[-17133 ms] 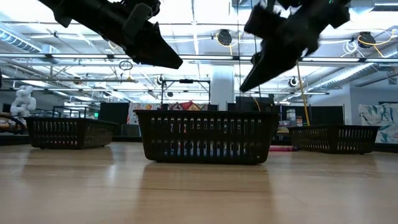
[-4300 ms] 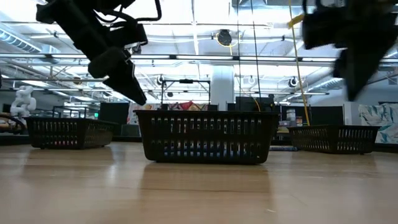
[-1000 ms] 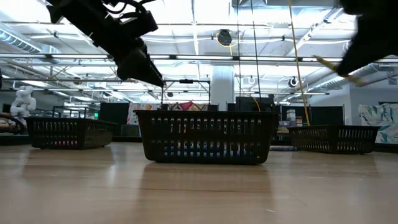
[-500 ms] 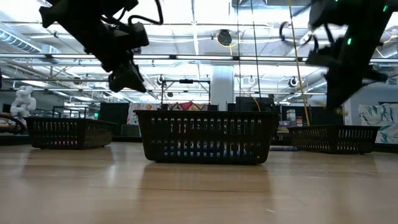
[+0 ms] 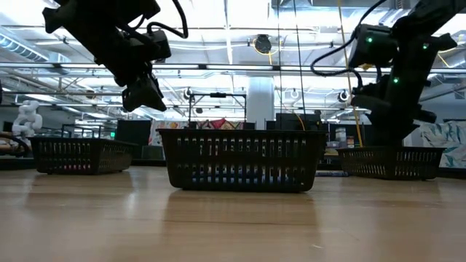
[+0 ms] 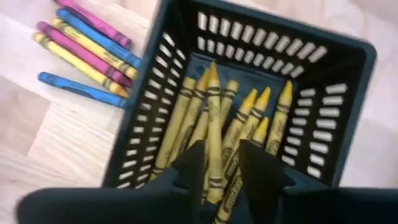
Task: Sort crayons
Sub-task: Put the yellow crayon into the right black basket, then put the blue crayon into the center black basket
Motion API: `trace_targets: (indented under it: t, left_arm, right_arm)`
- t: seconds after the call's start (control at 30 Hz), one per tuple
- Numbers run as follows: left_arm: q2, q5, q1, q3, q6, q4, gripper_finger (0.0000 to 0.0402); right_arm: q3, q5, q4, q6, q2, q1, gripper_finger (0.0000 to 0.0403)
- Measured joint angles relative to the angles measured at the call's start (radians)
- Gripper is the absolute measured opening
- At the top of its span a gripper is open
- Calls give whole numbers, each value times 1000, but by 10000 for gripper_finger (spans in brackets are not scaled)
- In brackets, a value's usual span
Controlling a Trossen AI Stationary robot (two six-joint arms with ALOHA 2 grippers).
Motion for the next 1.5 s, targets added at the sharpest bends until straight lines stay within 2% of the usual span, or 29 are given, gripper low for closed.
trace_targets:
  t: [0.13, 0.27, 0.37, 0.5, 0.6, 0.77, 0.9, 0.97, 1.1, 1.23, 1.33, 1.4, 1.5]
  left_arm:
    - [0, 0, 0, 0, 0, 0, 190]
    - [0, -3, 0, 0, 0, 0, 190]
    - [0, -34, 0, 0, 0, 0, 190]
    - [0, -32, 8, 0, 0, 24, 190]
    - [0, 116, 28, 0, 11, 45, 190]
    - [6, 507, 80, 0, 140, 161, 190]
    - [32, 872, 148, 0, 305, 305, 190]
    - [58, 967, 192, 0, 321, 352, 190]
    - [121, 1041, 268, 0, 345, 339, 190]
    - [199, 1059, 311, 0, 366, 381, 190]
    - [246, 1060, 325, 3, 332, 441, 190]
    - [249, 1055, 326, 44, 257, 326, 190]
    - [206, 1036, 312, 151, 137, -44, 190]
  right_arm:
    - [66, 3, -32, -47, -2, 0, 128]
    - [150, 44, 22, -118, -2, 56, 135]
    - [171, 105, 223, -262, -2, 130, 130]
    - [153, 110, 579, -467, 17, 209, 123]
    - [125, 109, 790, -592, 68, 265, 122]
    - [108, 108, 1025, -676, 229, 340, 121]
    - [107, 112, 1212, -780, 356, 395, 121]
    - [107, 166, 1304, -827, 388, 416, 121]
    - [107, 290, 1424, -955, 395, 428, 121]
    - [108, 295, 1446, -1040, 394, 405, 121]
    - [108, 294, 1447, -1031, 413, 376, 121]
    - [108, 294, 1443, -1009, 427, 361, 121]
    - [108, 291, 1435, -985, 439, 353, 121]
